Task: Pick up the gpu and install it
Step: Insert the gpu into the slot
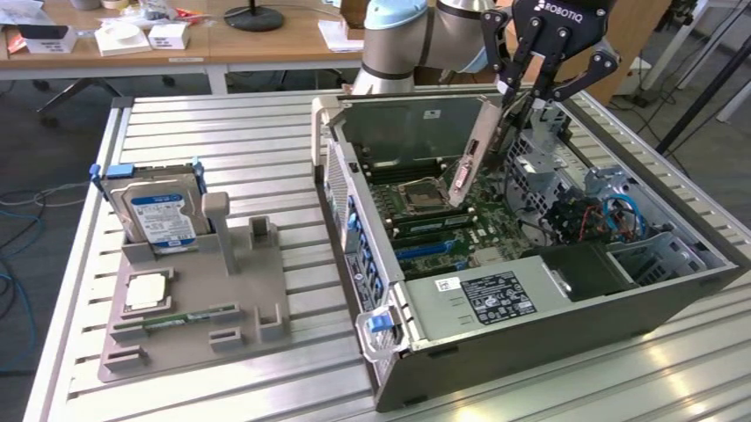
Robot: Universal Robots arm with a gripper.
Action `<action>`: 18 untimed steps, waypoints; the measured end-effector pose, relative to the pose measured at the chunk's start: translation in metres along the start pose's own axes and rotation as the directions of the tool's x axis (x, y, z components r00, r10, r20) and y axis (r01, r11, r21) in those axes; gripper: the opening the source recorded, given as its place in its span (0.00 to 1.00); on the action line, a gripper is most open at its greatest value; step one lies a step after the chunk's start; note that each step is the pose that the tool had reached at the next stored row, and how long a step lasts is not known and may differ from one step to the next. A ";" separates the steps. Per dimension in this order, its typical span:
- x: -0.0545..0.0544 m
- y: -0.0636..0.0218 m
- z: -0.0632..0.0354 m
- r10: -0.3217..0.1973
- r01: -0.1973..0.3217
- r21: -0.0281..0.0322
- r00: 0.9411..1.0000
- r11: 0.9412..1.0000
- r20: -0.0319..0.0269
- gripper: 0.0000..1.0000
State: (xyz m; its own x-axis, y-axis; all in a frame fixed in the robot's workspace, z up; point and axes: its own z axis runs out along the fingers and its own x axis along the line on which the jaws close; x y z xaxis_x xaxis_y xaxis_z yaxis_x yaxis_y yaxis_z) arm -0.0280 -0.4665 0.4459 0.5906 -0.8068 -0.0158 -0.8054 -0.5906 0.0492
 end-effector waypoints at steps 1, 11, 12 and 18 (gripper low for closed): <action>0.000 0.0000 0.0000 0.003 -0.003 0.000 1.000 1.000 0.000 0.26; 0.000 0.0000 0.0008 0.161 -0.161 0.002 0.987 0.987 0.008 0.26; 0.000 0.0000 0.0008 0.179 -0.179 0.002 0.984 0.984 0.009 0.26; 0.000 0.0000 0.0014 0.285 -0.285 0.002 0.958 0.958 0.015 0.26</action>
State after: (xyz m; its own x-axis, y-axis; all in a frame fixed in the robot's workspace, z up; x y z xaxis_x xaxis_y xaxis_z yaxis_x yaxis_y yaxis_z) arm -0.0280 -0.4665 0.4445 0.3354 -0.9419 -0.0159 -0.9406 -0.3358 0.0492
